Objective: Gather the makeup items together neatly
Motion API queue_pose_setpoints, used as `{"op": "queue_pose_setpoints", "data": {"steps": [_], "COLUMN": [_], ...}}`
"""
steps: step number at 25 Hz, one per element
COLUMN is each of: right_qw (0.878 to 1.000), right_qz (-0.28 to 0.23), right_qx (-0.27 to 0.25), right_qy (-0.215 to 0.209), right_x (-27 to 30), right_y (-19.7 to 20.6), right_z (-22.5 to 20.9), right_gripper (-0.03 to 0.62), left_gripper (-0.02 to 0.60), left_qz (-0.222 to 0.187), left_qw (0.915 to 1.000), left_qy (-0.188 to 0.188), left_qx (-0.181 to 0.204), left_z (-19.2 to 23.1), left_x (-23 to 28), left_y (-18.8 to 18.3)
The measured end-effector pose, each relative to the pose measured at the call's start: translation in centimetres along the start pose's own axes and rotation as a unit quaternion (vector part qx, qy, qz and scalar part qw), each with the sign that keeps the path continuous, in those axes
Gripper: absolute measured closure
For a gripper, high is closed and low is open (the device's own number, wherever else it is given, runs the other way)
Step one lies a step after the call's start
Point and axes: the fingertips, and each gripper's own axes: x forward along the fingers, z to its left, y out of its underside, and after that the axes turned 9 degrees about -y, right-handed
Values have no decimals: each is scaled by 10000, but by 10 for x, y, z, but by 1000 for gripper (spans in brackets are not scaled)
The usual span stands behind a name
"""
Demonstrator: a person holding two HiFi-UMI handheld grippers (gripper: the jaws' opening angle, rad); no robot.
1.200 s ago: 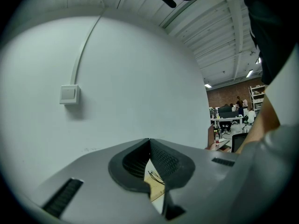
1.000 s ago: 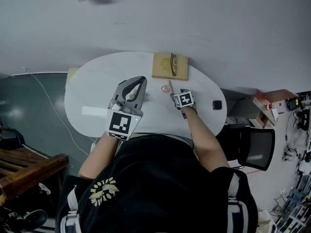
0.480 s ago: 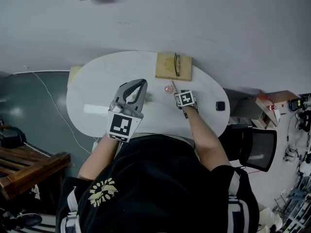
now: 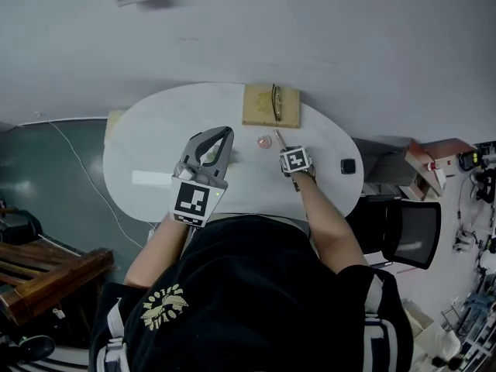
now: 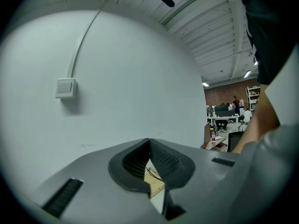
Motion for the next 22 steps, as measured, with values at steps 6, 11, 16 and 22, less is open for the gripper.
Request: {"op": "queue_pose_setpoints", "data": {"steps": [6, 11, 16, 22], "right_qw": [9995, 9986, 9969, 9942], "right_qz": [-149, -222, -287, -403], "right_qx": [291, 469, 709, 944], "right_qy": [17, 106, 174, 325], "right_x": [-15, -28, -42, -61], "right_y": [12, 27, 46, 65], "right_z": [-11, -26, -43, -65], "right_gripper": [513, 513, 513, 513], "left_gripper": [558, 559, 558, 558], "left_qz": [-42, -72, -125, -179], "left_qw": [9999, 9996, 9990, 9980], "left_qy": [146, 270, 420, 608], "left_qx": [-47, -62, -50, 13], "left_z": [-16, -30, -49, -72], "left_x": [6, 11, 18, 26], "left_y": [-4, -6, -12, -20]}}
